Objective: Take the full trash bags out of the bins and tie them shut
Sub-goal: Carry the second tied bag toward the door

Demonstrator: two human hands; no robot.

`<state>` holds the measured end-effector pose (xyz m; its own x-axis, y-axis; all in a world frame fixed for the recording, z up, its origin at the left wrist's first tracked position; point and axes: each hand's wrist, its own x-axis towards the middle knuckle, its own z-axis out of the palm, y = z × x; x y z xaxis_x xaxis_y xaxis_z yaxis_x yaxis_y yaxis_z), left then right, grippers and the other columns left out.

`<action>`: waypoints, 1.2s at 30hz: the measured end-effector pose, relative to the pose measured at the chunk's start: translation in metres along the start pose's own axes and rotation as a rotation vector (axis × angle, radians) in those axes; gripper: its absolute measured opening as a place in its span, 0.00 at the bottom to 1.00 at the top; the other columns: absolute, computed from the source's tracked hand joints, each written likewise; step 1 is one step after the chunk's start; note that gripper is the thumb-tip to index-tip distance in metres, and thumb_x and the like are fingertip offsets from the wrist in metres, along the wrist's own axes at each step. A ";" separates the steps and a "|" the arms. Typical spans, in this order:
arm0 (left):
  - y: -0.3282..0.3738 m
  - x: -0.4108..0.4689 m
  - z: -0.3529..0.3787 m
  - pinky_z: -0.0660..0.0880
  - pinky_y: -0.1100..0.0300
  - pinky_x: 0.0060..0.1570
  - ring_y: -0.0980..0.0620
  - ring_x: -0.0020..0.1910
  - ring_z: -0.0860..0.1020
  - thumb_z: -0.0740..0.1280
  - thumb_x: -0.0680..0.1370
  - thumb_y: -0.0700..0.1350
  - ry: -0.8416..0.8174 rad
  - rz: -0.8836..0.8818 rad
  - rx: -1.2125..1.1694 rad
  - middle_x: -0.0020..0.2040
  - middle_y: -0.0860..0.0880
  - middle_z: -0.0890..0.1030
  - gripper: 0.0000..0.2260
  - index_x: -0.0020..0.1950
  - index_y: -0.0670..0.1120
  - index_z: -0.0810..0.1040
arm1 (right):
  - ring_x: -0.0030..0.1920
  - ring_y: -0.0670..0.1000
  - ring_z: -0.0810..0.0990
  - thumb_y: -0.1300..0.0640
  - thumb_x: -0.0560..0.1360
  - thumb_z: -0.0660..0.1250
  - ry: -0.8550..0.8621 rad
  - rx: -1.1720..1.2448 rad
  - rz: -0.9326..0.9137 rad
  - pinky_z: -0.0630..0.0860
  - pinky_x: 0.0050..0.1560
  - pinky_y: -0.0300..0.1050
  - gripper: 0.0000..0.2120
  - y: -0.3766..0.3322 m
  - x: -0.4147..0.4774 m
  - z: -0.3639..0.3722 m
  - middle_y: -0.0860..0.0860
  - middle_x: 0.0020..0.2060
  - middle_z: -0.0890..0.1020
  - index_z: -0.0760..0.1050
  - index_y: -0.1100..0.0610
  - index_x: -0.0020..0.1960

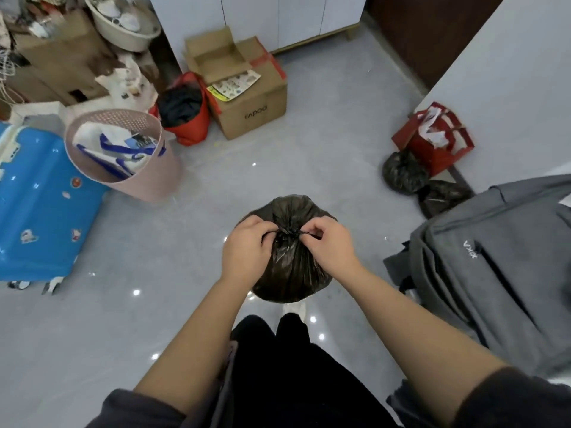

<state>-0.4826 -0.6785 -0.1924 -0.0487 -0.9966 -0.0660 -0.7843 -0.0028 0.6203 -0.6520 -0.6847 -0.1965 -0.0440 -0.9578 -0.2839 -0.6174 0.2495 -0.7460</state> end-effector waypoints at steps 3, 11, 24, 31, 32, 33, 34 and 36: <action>0.024 0.062 0.004 0.71 0.61 0.41 0.51 0.45 0.78 0.67 0.76 0.42 -0.007 0.038 -0.008 0.47 0.52 0.81 0.07 0.50 0.48 0.84 | 0.42 0.46 0.77 0.61 0.70 0.71 0.049 0.003 -0.002 0.70 0.46 0.37 0.07 -0.004 0.054 -0.033 0.49 0.40 0.80 0.77 0.50 0.39; 0.077 0.245 0.040 0.70 0.61 0.42 0.49 0.47 0.79 0.66 0.76 0.43 -0.170 0.178 0.050 0.49 0.51 0.81 0.08 0.51 0.49 0.83 | 0.43 0.48 0.78 0.60 0.69 0.71 0.174 -0.018 0.097 0.74 0.50 0.43 0.03 0.006 0.200 -0.105 0.49 0.40 0.81 0.79 0.52 0.40; 0.212 0.467 0.151 0.75 0.55 0.47 0.48 0.49 0.79 0.65 0.76 0.45 -0.453 0.502 0.211 0.51 0.51 0.80 0.09 0.52 0.50 0.83 | 0.42 0.46 0.75 0.60 0.71 0.71 0.340 0.067 0.302 0.70 0.46 0.38 0.04 0.087 0.352 -0.249 0.47 0.39 0.77 0.78 0.52 0.41; 0.314 0.515 0.294 0.75 0.55 0.46 0.46 0.48 0.79 0.65 0.76 0.45 -0.610 0.561 0.291 0.51 0.51 0.80 0.09 0.52 0.51 0.83 | 0.40 0.46 0.73 0.59 0.72 0.70 0.356 0.044 0.425 0.67 0.43 0.37 0.02 0.215 0.391 -0.342 0.46 0.39 0.74 0.79 0.54 0.43; 0.326 0.519 0.317 0.75 0.55 0.47 0.46 0.49 0.79 0.65 0.76 0.45 -0.638 0.561 0.307 0.51 0.51 0.79 0.09 0.52 0.52 0.83 | 0.41 0.47 0.75 0.58 0.72 0.70 0.340 0.041 0.449 0.68 0.44 0.39 0.01 0.237 0.396 -0.354 0.46 0.40 0.74 0.79 0.53 0.43; 0.337 0.524 0.341 0.75 0.55 0.48 0.47 0.49 0.79 0.64 0.76 0.45 -0.663 0.559 0.327 0.51 0.51 0.79 0.09 0.53 0.52 0.82 | 0.43 0.48 0.76 0.58 0.72 0.70 0.318 0.038 0.469 0.71 0.45 0.41 0.01 0.259 0.402 -0.365 0.46 0.41 0.75 0.79 0.53 0.44; 0.348 0.528 0.366 0.74 0.55 0.48 0.47 0.50 0.79 0.64 0.76 0.45 -0.689 0.559 0.350 0.52 0.51 0.79 0.10 0.54 0.52 0.82 | 0.44 0.49 0.77 0.57 0.72 0.70 0.297 0.035 0.494 0.74 0.47 0.43 0.01 0.281 0.409 -0.375 0.47 0.42 0.75 0.79 0.53 0.44; 0.368 0.539 0.417 0.75 0.54 0.49 0.47 0.51 0.78 0.63 0.77 0.45 -0.747 0.566 0.382 0.53 0.51 0.78 0.10 0.55 0.52 0.81 | 0.45 0.50 0.78 0.56 0.73 0.69 0.286 0.022 0.544 0.76 0.48 0.46 0.02 0.328 0.424 -0.391 0.48 0.43 0.76 0.79 0.52 0.45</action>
<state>-1.0557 -1.1822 -0.3256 -0.7469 -0.5363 -0.3930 -0.6649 0.6116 0.4289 -1.1801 -1.0644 -0.3256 -0.5588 -0.6921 -0.4568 -0.4315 0.7131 -0.5525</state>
